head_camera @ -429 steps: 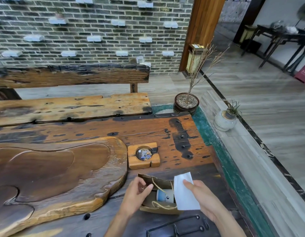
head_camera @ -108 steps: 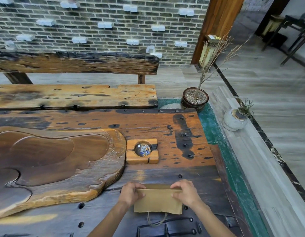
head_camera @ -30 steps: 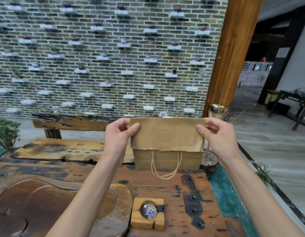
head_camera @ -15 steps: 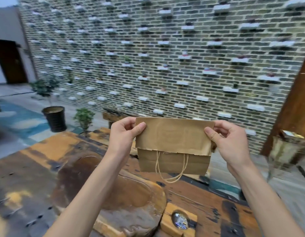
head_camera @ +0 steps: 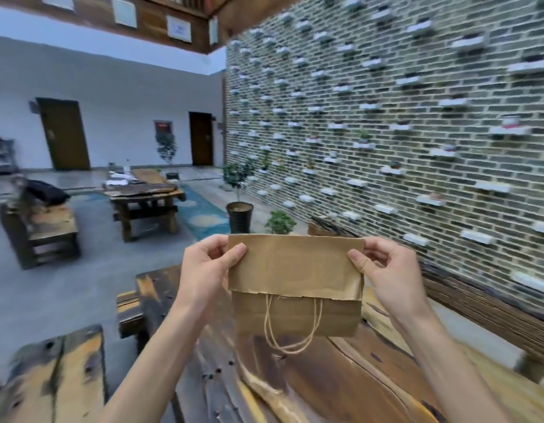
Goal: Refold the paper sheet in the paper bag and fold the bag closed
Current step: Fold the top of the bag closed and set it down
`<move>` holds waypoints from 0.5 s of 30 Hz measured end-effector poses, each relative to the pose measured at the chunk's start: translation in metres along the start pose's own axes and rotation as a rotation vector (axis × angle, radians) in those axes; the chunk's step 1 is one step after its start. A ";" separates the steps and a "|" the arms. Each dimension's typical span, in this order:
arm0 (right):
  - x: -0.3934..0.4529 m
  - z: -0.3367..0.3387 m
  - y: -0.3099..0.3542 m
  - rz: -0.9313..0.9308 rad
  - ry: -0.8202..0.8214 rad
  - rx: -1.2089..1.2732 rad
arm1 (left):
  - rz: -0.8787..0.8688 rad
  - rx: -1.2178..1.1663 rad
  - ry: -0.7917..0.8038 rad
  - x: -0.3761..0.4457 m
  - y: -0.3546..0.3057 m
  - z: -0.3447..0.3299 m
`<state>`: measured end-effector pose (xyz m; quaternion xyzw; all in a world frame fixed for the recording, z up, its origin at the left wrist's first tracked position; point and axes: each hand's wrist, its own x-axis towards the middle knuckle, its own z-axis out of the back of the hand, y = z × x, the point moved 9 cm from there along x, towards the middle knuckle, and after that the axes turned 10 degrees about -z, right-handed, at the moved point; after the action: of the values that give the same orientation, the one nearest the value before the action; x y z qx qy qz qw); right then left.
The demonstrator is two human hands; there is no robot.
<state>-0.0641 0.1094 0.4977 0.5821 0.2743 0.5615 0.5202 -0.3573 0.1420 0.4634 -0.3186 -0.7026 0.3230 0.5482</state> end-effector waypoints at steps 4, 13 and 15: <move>0.027 -0.104 0.010 0.032 0.088 0.010 | -0.032 0.052 -0.102 0.039 0.006 0.092; 0.078 -0.272 0.006 0.000 0.203 0.123 | -0.056 0.150 -0.193 0.107 0.026 0.227; 0.092 -0.302 0.000 -0.004 0.224 0.134 | -0.053 0.157 -0.216 0.122 0.035 0.250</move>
<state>-0.3279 0.2820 0.4796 0.5486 0.3689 0.6023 0.4474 -0.6223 0.2343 0.4561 -0.2194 -0.7383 0.3947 0.5010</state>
